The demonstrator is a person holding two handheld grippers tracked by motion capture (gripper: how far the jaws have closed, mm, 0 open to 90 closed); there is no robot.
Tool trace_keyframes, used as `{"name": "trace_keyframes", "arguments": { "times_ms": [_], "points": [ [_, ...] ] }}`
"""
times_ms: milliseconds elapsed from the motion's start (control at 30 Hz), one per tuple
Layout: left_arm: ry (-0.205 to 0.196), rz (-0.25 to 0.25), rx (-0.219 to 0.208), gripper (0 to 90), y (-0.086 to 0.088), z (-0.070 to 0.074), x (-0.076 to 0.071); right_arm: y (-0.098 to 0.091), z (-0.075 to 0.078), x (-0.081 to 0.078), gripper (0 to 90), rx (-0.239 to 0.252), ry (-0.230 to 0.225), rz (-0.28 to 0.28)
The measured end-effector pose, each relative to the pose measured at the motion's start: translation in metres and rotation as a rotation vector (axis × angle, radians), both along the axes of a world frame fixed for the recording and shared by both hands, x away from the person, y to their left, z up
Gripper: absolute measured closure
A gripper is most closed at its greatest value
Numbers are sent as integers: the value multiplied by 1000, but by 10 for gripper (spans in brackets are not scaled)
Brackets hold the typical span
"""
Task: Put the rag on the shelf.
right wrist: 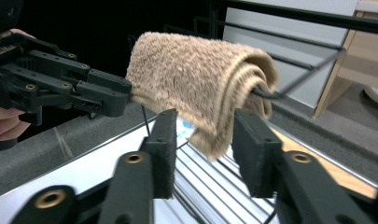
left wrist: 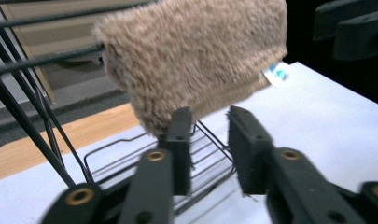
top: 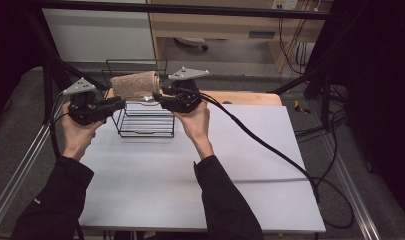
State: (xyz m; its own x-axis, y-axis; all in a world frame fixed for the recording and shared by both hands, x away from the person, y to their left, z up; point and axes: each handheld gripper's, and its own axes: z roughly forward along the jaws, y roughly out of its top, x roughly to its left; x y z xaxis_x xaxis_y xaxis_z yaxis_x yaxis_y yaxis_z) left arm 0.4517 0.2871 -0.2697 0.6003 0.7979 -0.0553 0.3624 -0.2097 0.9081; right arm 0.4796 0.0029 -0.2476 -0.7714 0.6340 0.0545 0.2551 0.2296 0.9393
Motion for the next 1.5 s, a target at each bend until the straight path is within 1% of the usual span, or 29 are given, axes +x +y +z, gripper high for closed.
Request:
{"name": "trace_keyframes", "arguments": {
  "times_ms": [133,200,300,433,567,733,767,900,967,1033,1067,1100,1167,1233,1300,1500],
  "points": [
    [0,-3,15,571,-1,-7,-7,-14,-3,-5,474,2,21,1],
    [9,-9,17,513,-2,-11,-10,-22,-5,-8,404,-5,26,0],
    [25,-20,29,430,-4,-18,-14,-34,-9,-12,339,-6,43,-2],
    [32,-27,21,336,-4,-28,-18,-53,-14,-16,236,1,53,-21],
    [33,-28,19,262,-5,-36,-21,-72,-20,-20,153,11,56,-26],
    [49,-32,25,171,-5,-45,-24,-97,-29,-26,69,3,63,-42],
    [46,-28,28,151,-5,-47,-25,-102,-30,-27,62,6,71,-45],
    [43,-25,20,114,-4,-54,-29,-123,-38,-32,36,3,87,-58],
    [46,-30,20,105,-4,-58,-31,-133,-43,-34,28,1,96,-61],
    [45,-34,31,92,-4,-62,-34,-142,-47,-37,24,2,103,-60],
    [47,-42,24,88,-5,-65,-36,-147,-50,-38,22,2,107,-60],
    [47,-47,27,88,-5,-67,-37,-151,-53,-39,21,2,108,-58],
    [53,-53,30,87,-6,-73,-40,-159,-59,-42,18,7,114,-56],
    [58,-58,34,87,-8,-80,-43,-166,-66,-44,8,1,122,-56],
    [65,-61,44,87,-9,-85,-45,-172,-73,-46,4,-3,139,-58],
    [87,-72,62,87,-12,-102,-53,-190,-94,-55,4,-3,153,-63]
  ]
}}
